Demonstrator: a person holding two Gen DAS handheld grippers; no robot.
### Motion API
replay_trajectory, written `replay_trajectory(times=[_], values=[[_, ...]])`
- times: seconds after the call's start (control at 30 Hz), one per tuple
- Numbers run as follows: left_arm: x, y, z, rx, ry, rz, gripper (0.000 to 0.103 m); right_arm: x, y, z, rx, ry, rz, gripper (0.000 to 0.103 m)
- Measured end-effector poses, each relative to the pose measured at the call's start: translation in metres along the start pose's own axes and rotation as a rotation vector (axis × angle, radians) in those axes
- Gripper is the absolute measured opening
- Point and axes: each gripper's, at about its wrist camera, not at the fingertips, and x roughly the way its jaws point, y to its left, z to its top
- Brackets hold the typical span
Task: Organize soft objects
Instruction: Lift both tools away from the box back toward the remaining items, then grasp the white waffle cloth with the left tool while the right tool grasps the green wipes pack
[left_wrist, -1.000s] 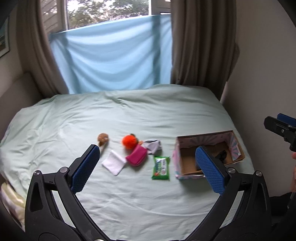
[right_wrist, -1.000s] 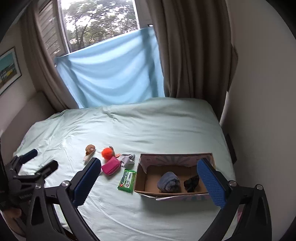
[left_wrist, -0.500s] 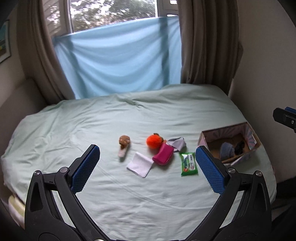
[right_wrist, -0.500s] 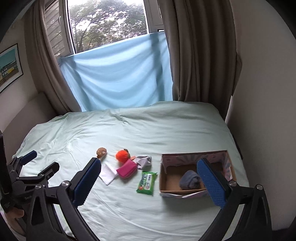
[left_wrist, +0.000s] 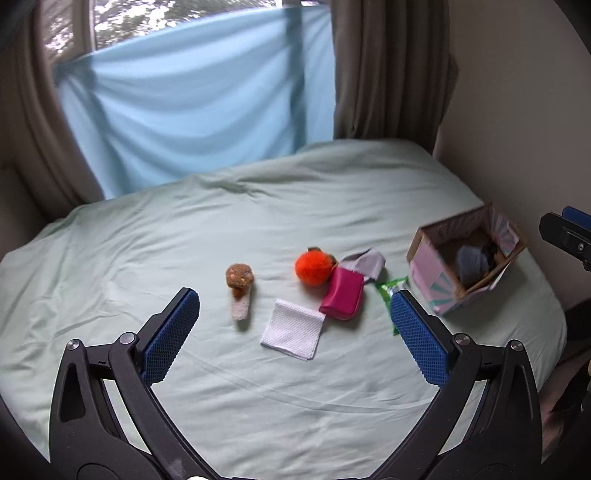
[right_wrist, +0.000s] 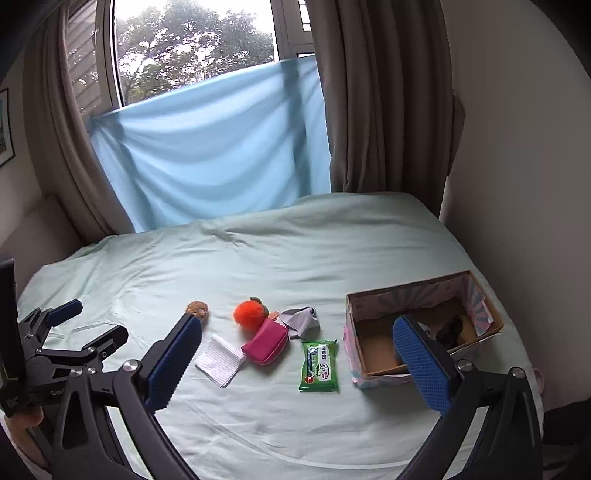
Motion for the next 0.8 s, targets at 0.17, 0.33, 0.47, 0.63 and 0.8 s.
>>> replay_trajectory(times=[0.17, 0.33, 0.47, 0.63, 0.8], values=[[0.068, 0.006, -0.024, 0.054, 0.033, -0.027, 0.103, 0.053, 0.009, -0.031, -0.027, 0.003, -0.029, 0.103], [0.131, 0.005, -0.056, 0.061, 0.063, -0.052, 0.103, 0.110, 0.010, -0.064, -0.073, 0.016, -0.056, 0.103], [0.183, 0.006, -0.081, 0.083, 0.088, -0.050, 0.103, 0.154, 0.008, -0.090, -0.088, 0.047, -0.066, 0.103], [0.232, 0.007, -0.105, 0.084, 0.108, -0.049, 0.102, 0.203, 0.005, -0.115, -0.107, 0.080, -0.096, 0.093], [0.265, 0.004, -0.122, 0.112, 0.119, -0.054, 0.102, 0.241, -0.008, -0.133, -0.088, 0.105, -0.121, 0.092]])
